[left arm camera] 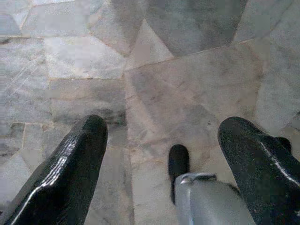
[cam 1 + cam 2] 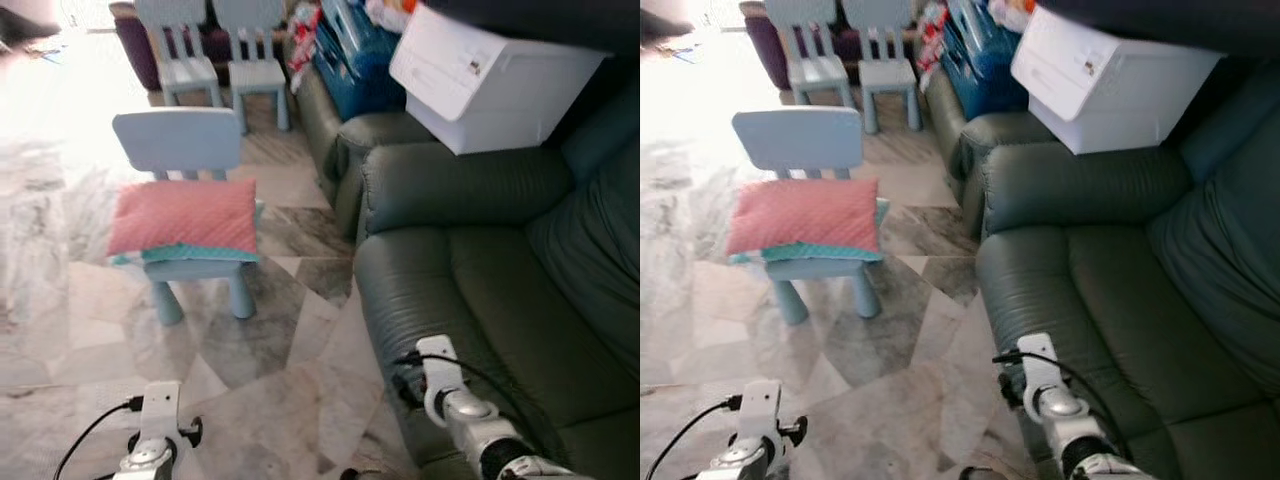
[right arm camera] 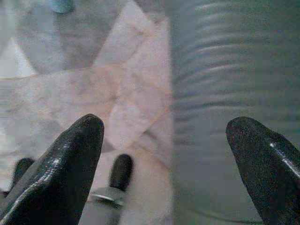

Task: Move the pillow to the sofa

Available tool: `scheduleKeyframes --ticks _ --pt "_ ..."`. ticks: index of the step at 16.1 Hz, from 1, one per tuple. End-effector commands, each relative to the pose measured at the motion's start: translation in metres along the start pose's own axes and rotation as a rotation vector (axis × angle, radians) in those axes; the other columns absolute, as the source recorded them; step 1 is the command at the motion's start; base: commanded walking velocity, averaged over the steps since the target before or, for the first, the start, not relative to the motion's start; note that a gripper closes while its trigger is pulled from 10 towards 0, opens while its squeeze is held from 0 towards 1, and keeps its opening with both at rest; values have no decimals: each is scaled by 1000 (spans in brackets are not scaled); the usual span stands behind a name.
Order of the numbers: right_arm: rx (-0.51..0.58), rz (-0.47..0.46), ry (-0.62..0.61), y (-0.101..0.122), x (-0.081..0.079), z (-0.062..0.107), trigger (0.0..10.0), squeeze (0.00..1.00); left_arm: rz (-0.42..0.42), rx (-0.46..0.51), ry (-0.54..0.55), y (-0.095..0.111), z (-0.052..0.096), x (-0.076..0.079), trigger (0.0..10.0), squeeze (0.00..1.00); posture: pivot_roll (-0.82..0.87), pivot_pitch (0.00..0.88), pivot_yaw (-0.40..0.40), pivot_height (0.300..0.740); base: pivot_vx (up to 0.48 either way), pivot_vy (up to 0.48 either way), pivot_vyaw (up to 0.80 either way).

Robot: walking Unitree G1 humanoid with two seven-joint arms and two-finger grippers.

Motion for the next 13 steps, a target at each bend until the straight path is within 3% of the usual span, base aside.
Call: scheduleKeyframes --ticks 1,13 --pt "-14 10 16 -4 -4 0 10000 0 2 -25 14 -8 1 -9 10000 0 -109 100 -44 740 0 480 0" --pt "-21 52 23 -10 -3 1 10000 0 -6 -26 28 -6 1 -14 10000 0 -111 98 -40 740 0 480 0"
Point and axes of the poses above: a point about 5 cm out from each wrist's last joint towards the gripper, its own z axis pointing back from the gripper into the wrist, its own y axis along the axis of the wrist's last joint, x = y × z, the point moved 6 cm from there along -z, pointing out of the wrist towards the gripper, and after that the axes turned 11 degrees about -z, right-handed, at the moved point
